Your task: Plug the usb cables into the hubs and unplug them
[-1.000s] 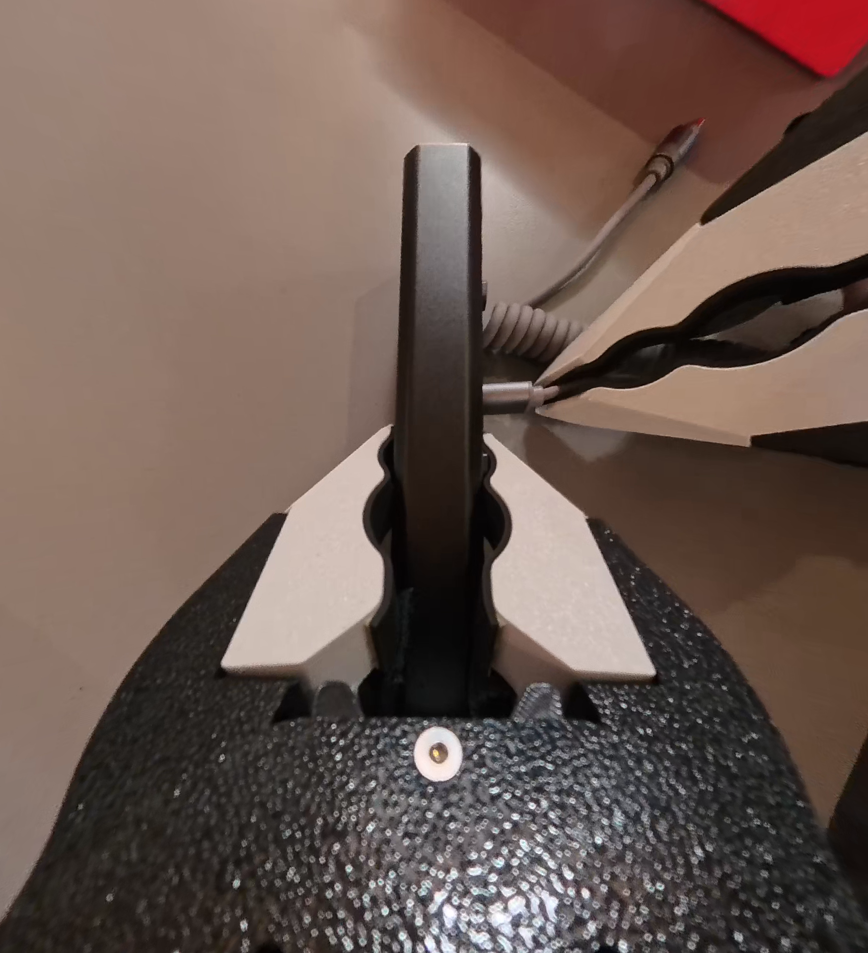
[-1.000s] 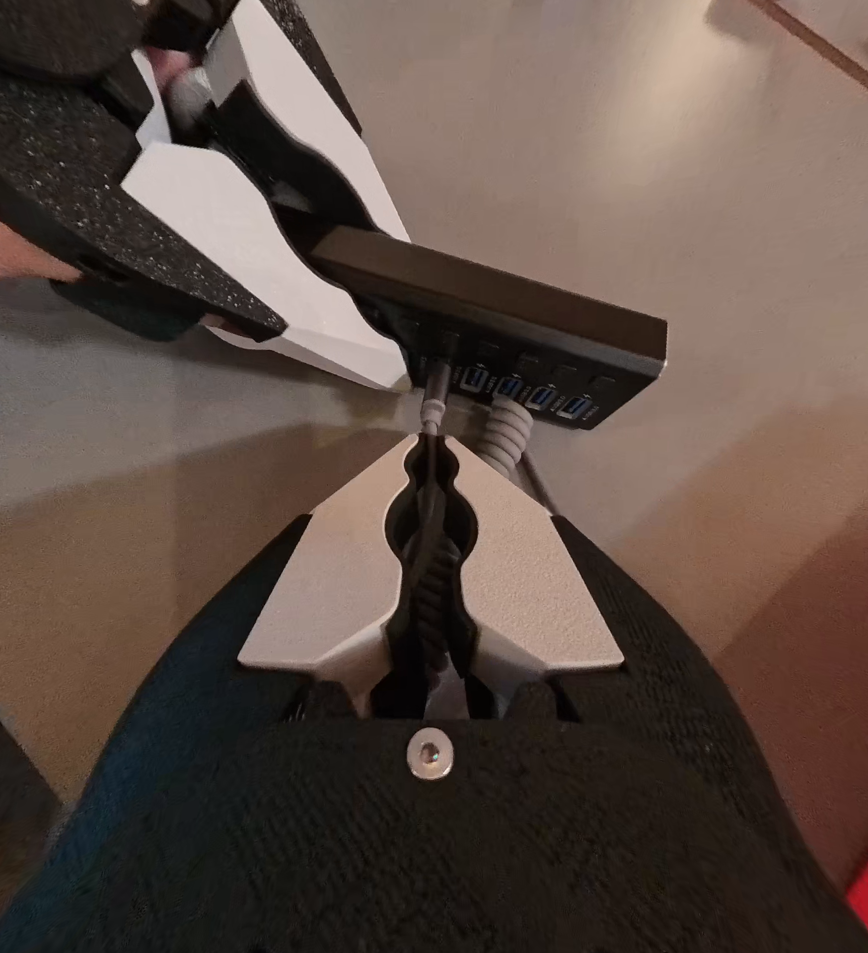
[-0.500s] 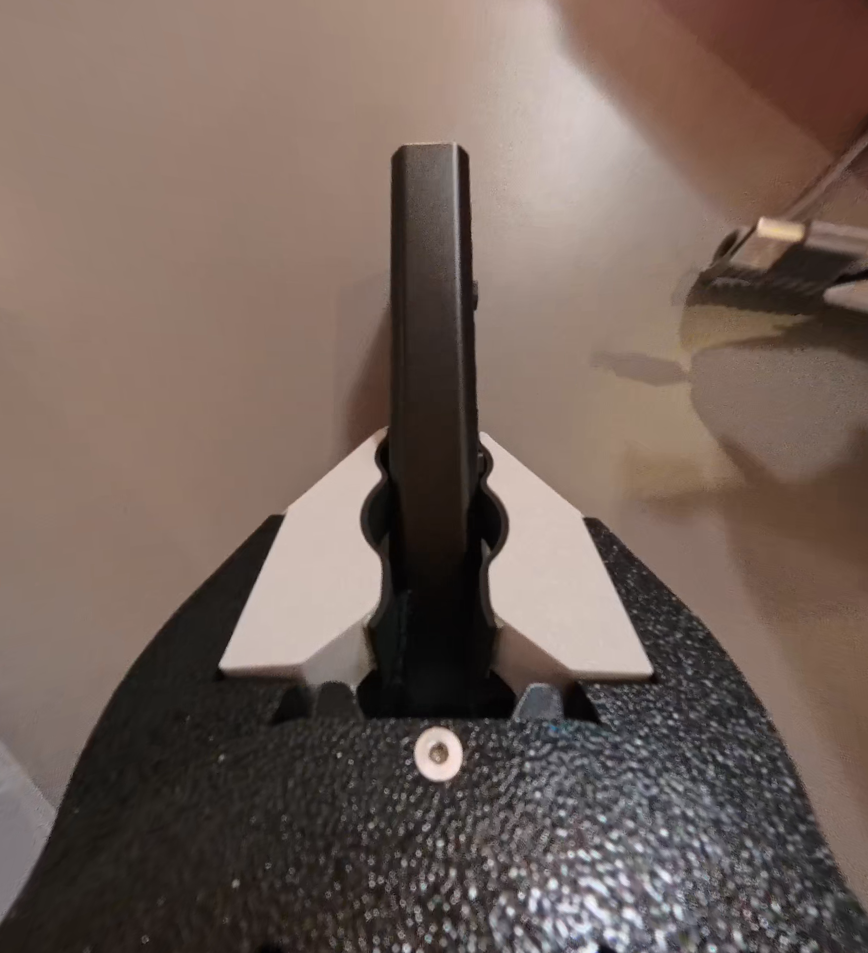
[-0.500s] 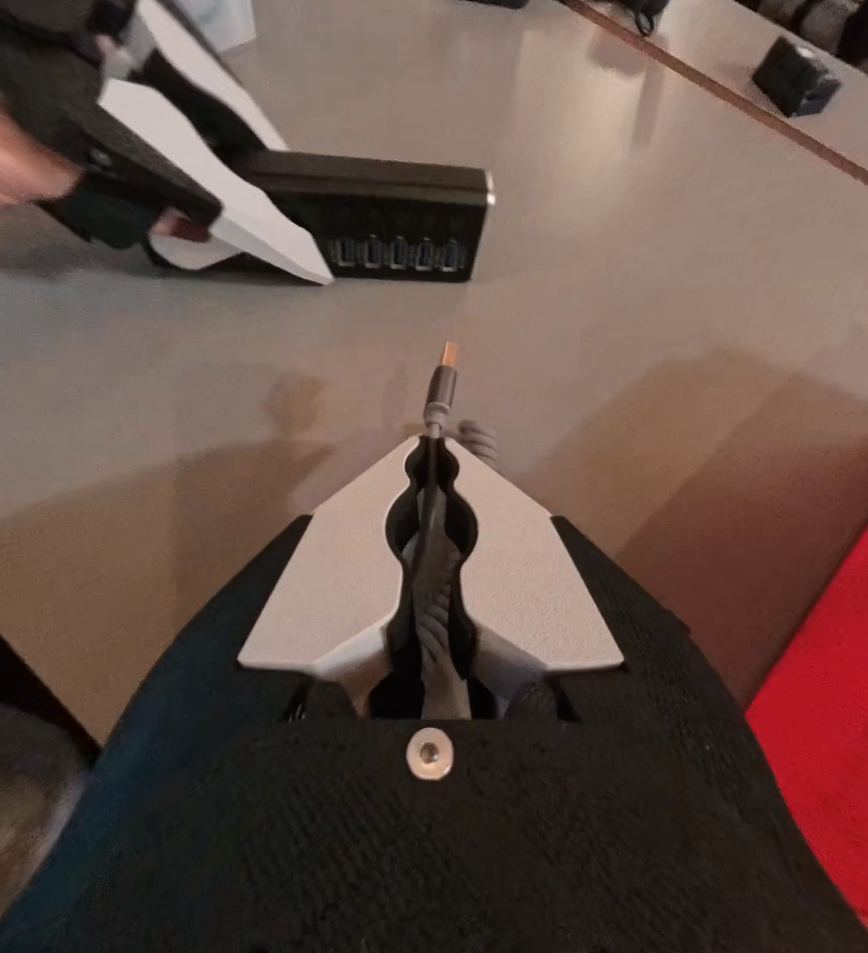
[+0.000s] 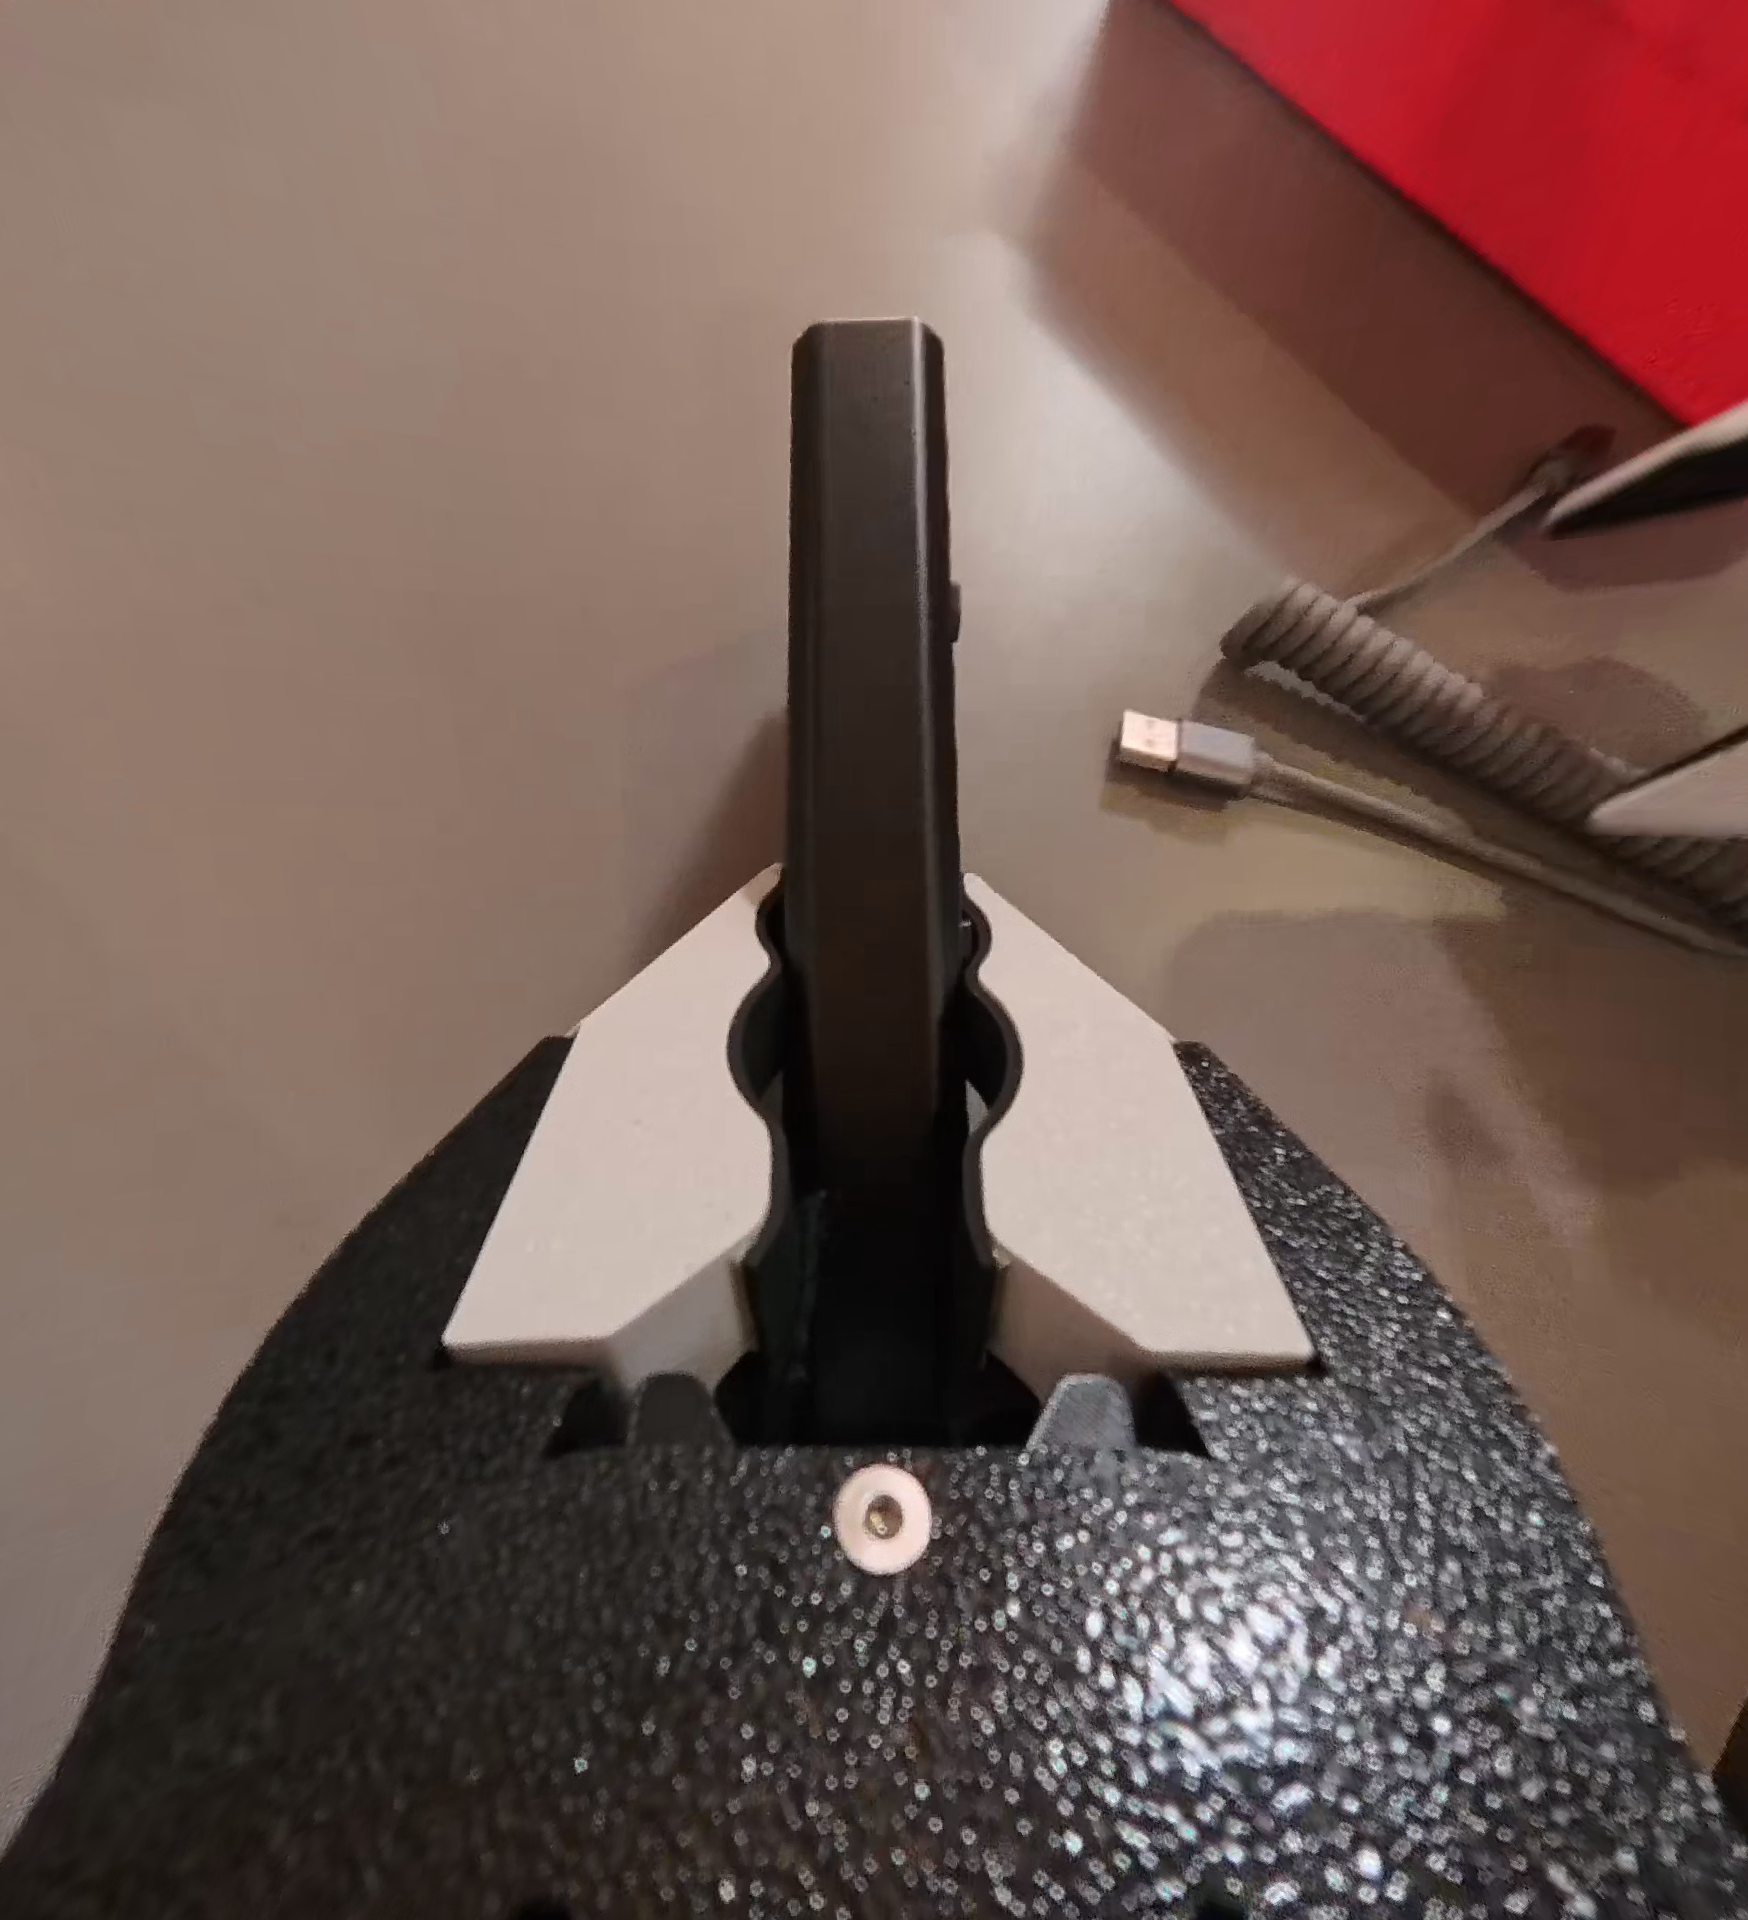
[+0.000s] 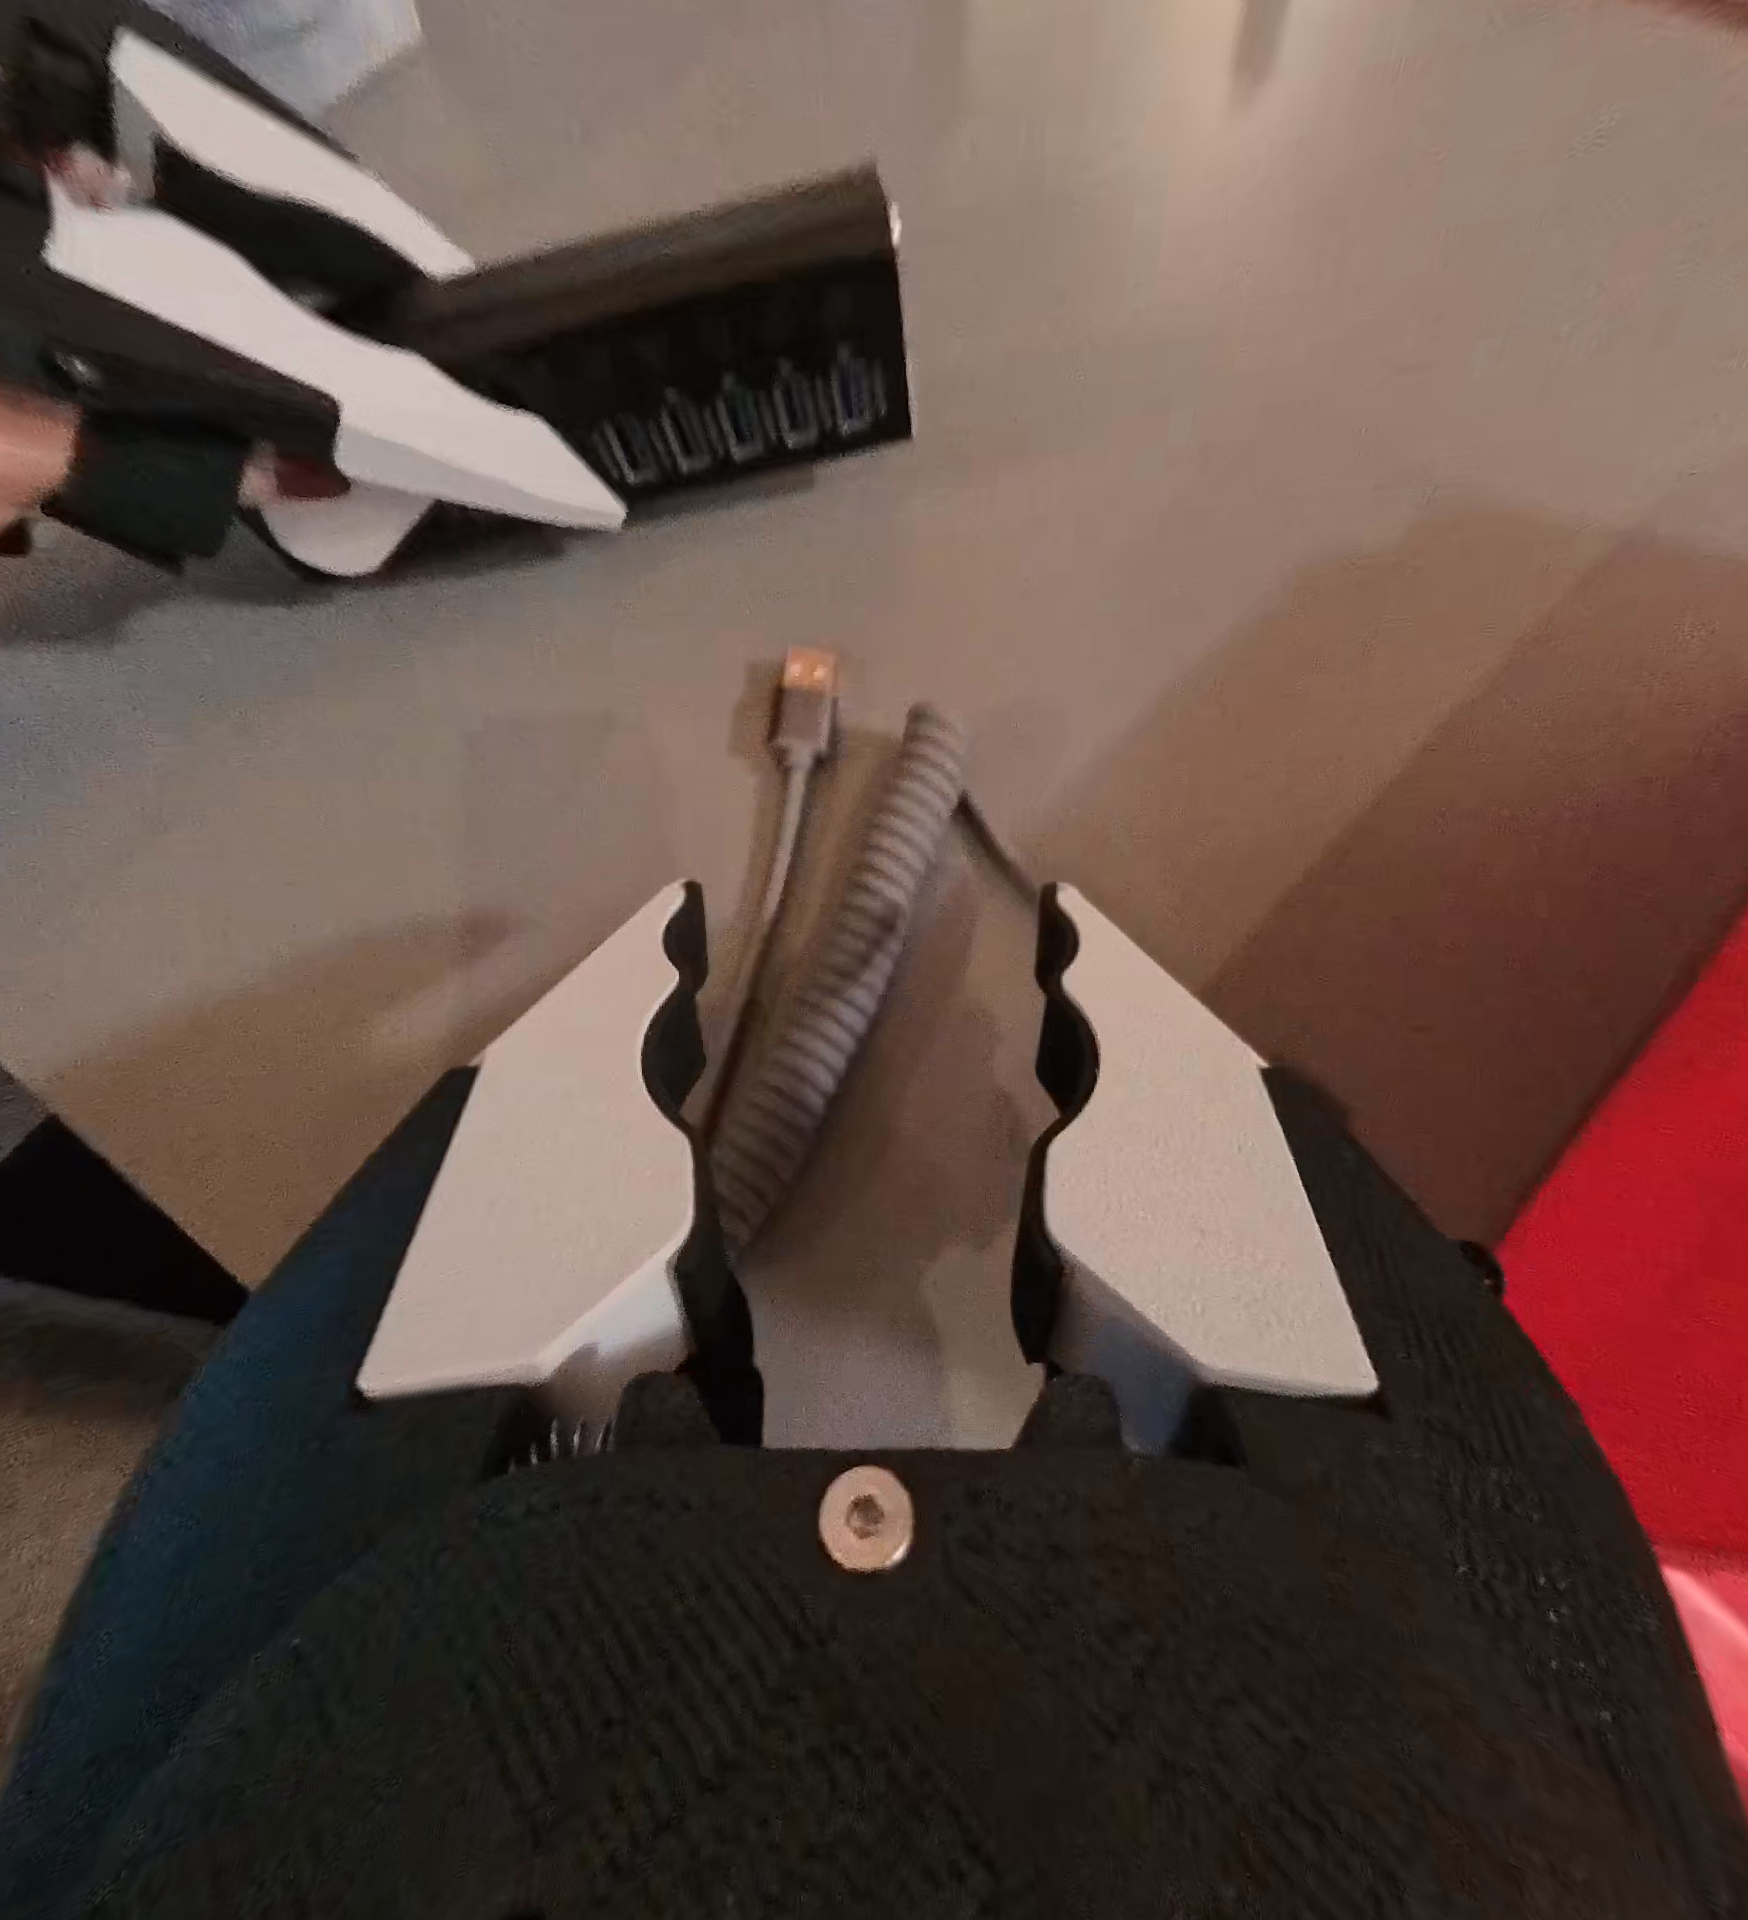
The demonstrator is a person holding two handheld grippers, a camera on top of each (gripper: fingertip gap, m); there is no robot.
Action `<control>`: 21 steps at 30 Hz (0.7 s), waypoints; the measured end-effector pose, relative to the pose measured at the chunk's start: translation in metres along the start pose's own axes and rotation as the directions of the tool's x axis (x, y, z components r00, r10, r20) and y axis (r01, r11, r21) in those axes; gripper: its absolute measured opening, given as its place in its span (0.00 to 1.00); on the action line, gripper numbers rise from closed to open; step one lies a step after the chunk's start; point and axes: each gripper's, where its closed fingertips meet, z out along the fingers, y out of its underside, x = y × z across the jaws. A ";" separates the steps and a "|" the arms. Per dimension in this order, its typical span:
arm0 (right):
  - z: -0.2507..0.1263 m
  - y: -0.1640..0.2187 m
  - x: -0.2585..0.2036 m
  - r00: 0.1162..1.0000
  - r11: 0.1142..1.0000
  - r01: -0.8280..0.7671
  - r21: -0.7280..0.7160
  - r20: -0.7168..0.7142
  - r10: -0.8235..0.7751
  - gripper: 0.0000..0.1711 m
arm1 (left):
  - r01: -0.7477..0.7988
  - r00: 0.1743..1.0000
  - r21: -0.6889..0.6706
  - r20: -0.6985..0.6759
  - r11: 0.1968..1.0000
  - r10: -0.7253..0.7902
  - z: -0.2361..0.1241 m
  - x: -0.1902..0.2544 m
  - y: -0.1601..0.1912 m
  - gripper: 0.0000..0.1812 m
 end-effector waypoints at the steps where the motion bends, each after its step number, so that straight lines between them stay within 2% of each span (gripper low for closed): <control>1: 0.005 0.009 -0.006 1.000 0.999 -0.018 -0.032 0.011 0.018 0.36 | -0.002 1.000 0.014 -0.006 1.000 0.002 -0.001 0.002 -0.001 0.14; 4: 0.022 0.028 -0.009 0.999 0.994 -0.015 -0.106 -0.054 0.010 0.35 | -0.001 1.000 0.057 -0.029 0.998 0.003 -0.005 0.010 -0.002 0.14; 7: 0.027 0.022 -0.019 0.998 0.994 0.011 -0.105 -0.057 -0.017 0.34 | -0.003 0.998 0.086 -0.062 0.996 0.008 -0.010 0.020 -0.002 0.14; 9: 0.028 0.021 -0.023 0.997 0.991 0.037 -0.130 -0.060 -0.045 0.27 | -0.007 0.997 0.108 -0.070 0.994 0.014 -0.014 0.023 -0.003 0.14; 11: 0.030 0.019 -0.025 0.995 0.987 0.066 -0.144 -0.063 -0.076 0.11 | -0.004 0.996 0.134 -0.083 0.991 0.015 -0.020 0.024 -0.008 0.14; 14: 0.030 0.017 -0.026 0.988 0.978 0.143 -0.152 -0.039 -0.150 0.09 | 0.007 0.995 0.176 -0.103 0.984 0.011 -0.028 0.025 -0.017 0.14; 17: 0.013 -0.003 -0.021 0.975 0.976 0.207 -0.066 -0.075 -0.211 0.05 | 0.024 0.993 0.211 -0.118 0.977 0.001 -0.037 0.024 -0.022 0.14; 21: -0.037 -0.046 -0.007 0.966 0.966 0.235 0.113 -0.141 -0.218 0.04 | 0.075 0.987 0.227 -0.154 0.971 -0.040 -0.040 0.020 -0.022 0.14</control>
